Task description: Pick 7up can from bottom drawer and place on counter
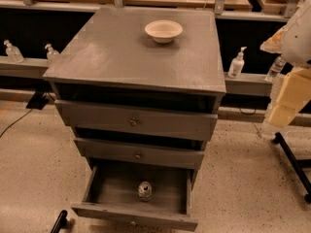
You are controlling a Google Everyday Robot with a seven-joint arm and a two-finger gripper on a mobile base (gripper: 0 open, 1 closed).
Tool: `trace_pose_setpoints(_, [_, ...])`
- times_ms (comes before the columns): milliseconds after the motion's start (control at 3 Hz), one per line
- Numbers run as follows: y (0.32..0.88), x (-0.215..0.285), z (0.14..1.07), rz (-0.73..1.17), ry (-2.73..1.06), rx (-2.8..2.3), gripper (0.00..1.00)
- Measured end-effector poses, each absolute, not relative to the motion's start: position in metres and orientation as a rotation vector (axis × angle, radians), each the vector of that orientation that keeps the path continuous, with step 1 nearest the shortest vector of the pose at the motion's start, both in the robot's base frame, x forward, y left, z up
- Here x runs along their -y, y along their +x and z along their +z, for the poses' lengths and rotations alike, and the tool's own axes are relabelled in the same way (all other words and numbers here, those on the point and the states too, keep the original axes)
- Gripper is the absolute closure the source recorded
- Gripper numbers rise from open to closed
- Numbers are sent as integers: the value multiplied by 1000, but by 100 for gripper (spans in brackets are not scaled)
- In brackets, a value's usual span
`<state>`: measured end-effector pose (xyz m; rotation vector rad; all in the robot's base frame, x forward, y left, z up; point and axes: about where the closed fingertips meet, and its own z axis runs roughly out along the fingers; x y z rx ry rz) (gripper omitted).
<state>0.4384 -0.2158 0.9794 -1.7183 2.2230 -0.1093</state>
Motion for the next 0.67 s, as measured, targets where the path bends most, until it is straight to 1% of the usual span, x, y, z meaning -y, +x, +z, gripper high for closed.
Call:
trace_pose_setpoints(333, [438,216,979,-109,-1718,-2223,0])
trace_pose_setpoints(667, [434,229,968,-100,-1644,-2193,0])
